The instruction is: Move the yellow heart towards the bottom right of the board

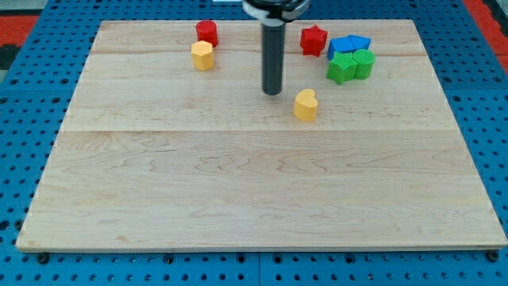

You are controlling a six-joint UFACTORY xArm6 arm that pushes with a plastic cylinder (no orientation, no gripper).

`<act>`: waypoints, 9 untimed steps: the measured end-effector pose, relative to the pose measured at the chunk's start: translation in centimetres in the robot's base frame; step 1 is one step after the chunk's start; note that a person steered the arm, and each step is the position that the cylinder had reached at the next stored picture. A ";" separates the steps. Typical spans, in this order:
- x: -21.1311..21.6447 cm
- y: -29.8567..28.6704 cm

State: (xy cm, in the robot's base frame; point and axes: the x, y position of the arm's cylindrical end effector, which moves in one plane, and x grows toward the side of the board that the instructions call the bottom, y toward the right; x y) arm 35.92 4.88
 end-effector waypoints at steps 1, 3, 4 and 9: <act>5.0 7.1; 13.1 5.8; 10.3 1.5; 5.9 -1.0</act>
State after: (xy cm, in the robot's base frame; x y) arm 41.80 3.84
